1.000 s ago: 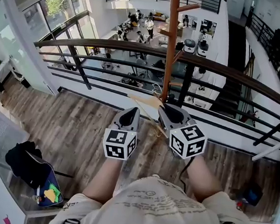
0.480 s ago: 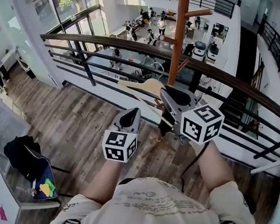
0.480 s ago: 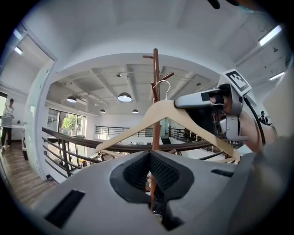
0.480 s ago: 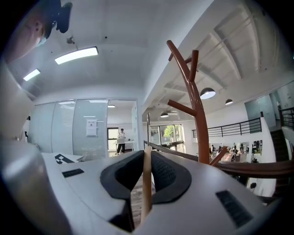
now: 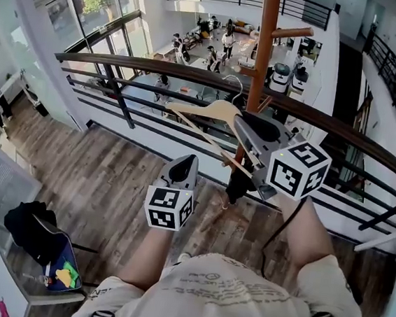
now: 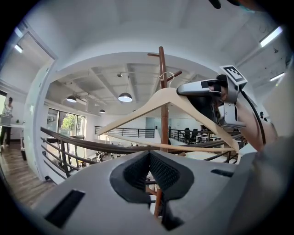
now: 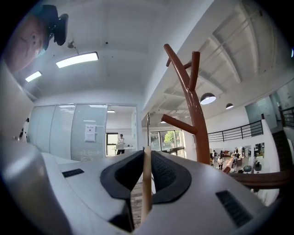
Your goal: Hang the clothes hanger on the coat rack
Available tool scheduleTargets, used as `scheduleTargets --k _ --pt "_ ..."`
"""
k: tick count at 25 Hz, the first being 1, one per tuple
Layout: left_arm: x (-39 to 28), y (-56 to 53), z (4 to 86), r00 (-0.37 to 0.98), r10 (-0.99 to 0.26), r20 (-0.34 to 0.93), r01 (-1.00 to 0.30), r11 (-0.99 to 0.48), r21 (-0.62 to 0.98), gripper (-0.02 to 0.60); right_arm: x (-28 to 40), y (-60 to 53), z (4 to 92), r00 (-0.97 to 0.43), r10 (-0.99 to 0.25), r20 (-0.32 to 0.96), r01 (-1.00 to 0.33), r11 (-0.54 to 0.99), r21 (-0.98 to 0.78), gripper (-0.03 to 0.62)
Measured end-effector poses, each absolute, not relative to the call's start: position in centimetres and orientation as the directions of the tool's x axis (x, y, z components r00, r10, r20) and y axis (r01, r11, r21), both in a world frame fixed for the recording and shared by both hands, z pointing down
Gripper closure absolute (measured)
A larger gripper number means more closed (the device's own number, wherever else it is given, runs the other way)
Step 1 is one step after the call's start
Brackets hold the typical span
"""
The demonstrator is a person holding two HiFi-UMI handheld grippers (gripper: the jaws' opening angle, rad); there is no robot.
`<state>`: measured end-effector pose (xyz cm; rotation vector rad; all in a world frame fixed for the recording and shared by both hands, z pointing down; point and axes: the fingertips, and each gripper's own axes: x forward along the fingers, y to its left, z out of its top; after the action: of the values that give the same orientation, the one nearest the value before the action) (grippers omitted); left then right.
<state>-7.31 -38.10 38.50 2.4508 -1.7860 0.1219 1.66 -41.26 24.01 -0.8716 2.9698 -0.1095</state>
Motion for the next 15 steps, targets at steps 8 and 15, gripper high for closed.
scheduleTargets --k 8,15 --pt "-8.8 -39.5 38.7 0.321 -0.938 0.128 -0.947 -0.319 0.038 0.577 1.9 -43.1 22.2 -0.816 -0.574 -0.072 -0.567 0.818 -0.097 0.546" --pt "-9.7 -40.1 39.5 0.348 -0.925 0.149 -0.937 -0.348 0.032 0.577 2.7 -45.7 23.0 -0.773 -0.631 -0.068 -0.611 0.768 -0.192 0.546"
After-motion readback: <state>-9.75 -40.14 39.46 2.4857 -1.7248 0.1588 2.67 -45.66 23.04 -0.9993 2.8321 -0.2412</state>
